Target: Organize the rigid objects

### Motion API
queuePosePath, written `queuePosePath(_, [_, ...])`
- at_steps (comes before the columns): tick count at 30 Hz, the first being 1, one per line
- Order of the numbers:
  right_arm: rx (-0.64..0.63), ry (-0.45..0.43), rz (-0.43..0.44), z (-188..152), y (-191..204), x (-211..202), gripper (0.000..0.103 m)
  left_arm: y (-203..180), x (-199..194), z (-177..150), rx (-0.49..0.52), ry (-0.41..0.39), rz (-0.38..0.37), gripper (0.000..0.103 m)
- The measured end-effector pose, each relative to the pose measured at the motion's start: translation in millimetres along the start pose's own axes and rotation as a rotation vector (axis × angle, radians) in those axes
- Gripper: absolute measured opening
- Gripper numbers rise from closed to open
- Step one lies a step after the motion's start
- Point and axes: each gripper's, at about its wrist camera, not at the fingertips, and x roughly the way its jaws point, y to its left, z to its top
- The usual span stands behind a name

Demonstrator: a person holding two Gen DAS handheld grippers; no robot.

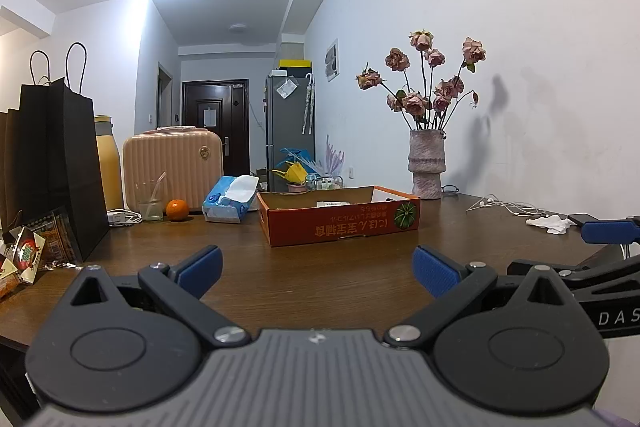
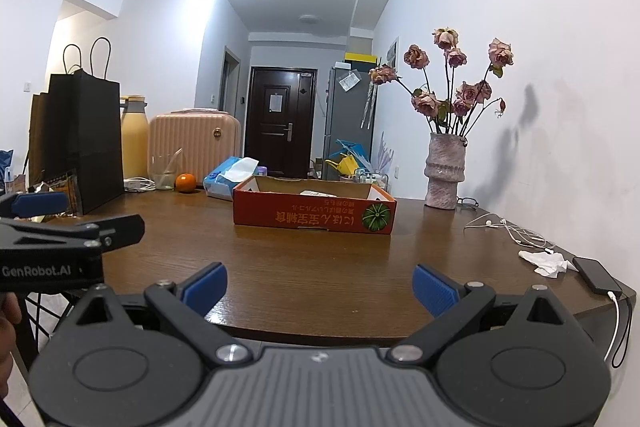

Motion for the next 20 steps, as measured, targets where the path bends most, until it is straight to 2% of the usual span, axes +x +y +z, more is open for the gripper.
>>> queuePosePath(20, [0.000,0.001,0.000,-1.1,0.3,-0.2,0.099,-0.4,-0.7,0.5,0.000,-0.001,0.003,0.103])
